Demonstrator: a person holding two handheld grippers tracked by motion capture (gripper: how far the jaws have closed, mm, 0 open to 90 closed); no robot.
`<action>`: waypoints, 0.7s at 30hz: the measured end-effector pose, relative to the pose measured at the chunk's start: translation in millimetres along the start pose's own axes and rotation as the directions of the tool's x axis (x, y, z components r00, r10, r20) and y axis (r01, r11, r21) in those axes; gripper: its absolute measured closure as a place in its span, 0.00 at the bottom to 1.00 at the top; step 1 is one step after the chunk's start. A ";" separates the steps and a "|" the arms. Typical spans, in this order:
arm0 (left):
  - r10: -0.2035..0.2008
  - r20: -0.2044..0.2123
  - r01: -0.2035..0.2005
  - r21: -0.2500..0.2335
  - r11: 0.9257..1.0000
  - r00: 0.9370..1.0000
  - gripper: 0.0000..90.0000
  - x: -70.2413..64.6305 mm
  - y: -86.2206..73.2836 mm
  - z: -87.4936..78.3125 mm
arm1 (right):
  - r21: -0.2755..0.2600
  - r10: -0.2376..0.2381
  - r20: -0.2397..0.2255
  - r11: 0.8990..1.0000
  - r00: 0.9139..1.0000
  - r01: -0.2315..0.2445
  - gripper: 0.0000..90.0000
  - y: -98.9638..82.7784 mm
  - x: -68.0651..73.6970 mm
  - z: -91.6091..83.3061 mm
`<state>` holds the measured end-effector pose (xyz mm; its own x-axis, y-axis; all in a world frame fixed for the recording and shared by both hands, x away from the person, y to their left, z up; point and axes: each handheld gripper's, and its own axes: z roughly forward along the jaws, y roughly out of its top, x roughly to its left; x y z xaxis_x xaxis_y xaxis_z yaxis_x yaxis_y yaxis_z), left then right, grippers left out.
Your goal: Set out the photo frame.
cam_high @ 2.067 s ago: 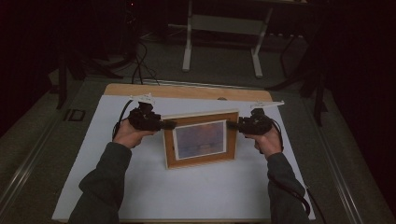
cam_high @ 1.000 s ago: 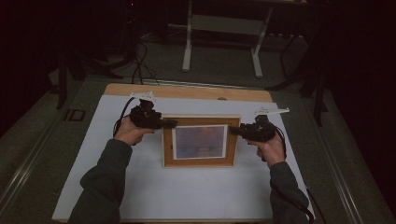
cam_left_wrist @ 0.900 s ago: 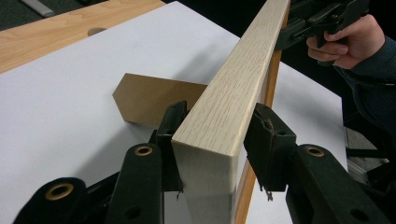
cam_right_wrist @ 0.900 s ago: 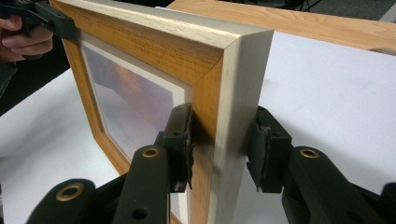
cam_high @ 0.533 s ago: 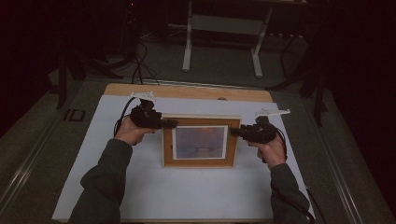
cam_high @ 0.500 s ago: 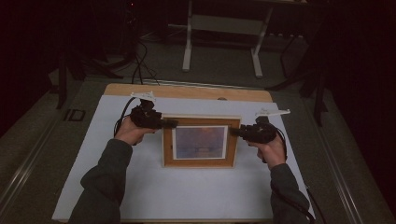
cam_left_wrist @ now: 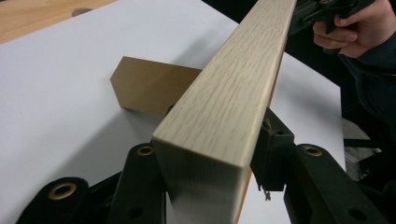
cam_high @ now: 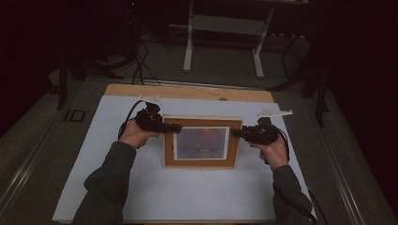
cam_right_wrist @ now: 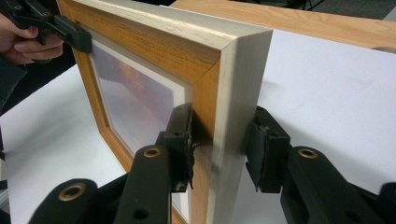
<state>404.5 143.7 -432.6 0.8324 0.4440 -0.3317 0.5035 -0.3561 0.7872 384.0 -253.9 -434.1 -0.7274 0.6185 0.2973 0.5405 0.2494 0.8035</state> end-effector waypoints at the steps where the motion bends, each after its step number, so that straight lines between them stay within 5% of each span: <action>1: -0.003 -0.005 0.003 -0.003 1.000 1.000 0.66 -0.2 0.2 -0.2 | 0.000 0.000 0.001 1.000 1.000 0.000 0.71 0.0 0.1 0.0; 9: -0.027 -0.065 0.025 -0.029 0.999 0.998 0.48 -0.3 -0.6 -9.0 | -0.006 -0.007 0.046 1.000 0.999 0.007 0.58 0.4 1.2 -2.3; 21: -0.076 -0.128 0.059 -0.134 0.989 0.989 0.40 -3.7 -13.3 -46.6 | 0.008 -0.021 0.055 1.000 0.998 0.021 0.45 -3.5 3.0 -17.1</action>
<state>383.9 185.1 -417.6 0.7550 0.5714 -0.3215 0.5162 -0.2157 0.8289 372.7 -265.6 -427.2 -0.7146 0.6528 0.2515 0.5284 0.2680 0.8056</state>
